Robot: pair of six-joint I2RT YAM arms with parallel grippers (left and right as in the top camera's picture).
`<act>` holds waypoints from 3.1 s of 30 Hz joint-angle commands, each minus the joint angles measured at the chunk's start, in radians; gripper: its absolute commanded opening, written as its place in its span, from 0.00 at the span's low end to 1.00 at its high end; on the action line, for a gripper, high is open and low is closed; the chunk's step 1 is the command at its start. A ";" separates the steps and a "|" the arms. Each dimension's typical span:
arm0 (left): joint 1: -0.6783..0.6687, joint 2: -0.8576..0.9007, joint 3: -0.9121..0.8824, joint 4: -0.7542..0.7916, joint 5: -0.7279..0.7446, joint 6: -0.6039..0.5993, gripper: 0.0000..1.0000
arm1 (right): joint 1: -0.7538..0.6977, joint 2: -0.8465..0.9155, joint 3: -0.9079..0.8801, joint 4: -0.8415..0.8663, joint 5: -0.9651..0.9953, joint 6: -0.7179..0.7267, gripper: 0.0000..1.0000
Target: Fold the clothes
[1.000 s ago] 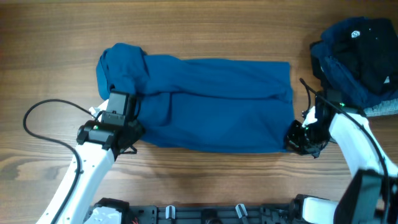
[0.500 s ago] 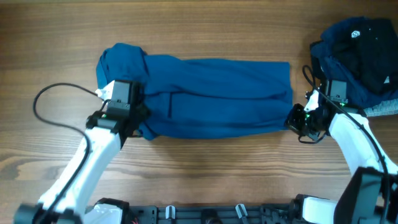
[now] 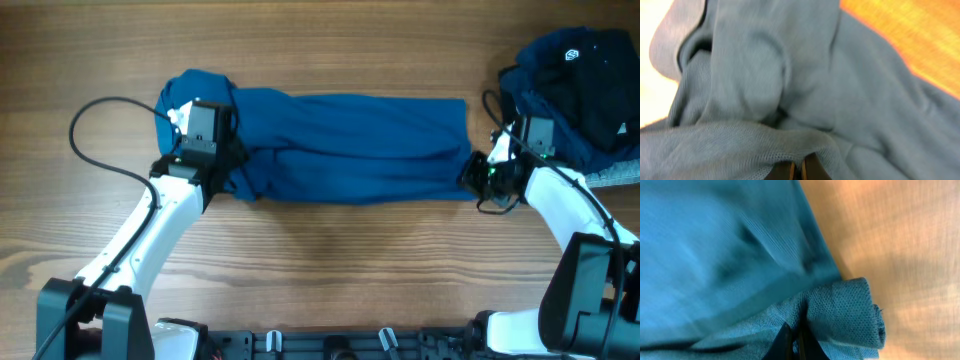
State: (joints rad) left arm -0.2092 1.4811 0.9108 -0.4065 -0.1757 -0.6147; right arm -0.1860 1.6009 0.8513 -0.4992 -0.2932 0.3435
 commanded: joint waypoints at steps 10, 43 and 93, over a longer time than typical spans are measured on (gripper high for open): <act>0.005 0.018 0.040 0.013 -0.058 0.062 0.04 | 0.004 0.027 0.060 0.224 -0.020 0.000 0.04; 0.098 0.133 0.335 -0.312 0.154 0.227 1.00 | 0.043 0.146 0.287 -0.140 0.068 -0.280 0.99; 0.169 0.135 0.334 -0.392 0.164 0.270 1.00 | -0.001 0.448 0.415 -0.171 0.002 -0.294 0.04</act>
State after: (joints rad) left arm -0.0418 1.6108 1.2297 -0.7979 -0.0238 -0.3595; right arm -0.1116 1.9949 1.2320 -0.6174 -0.3553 0.0879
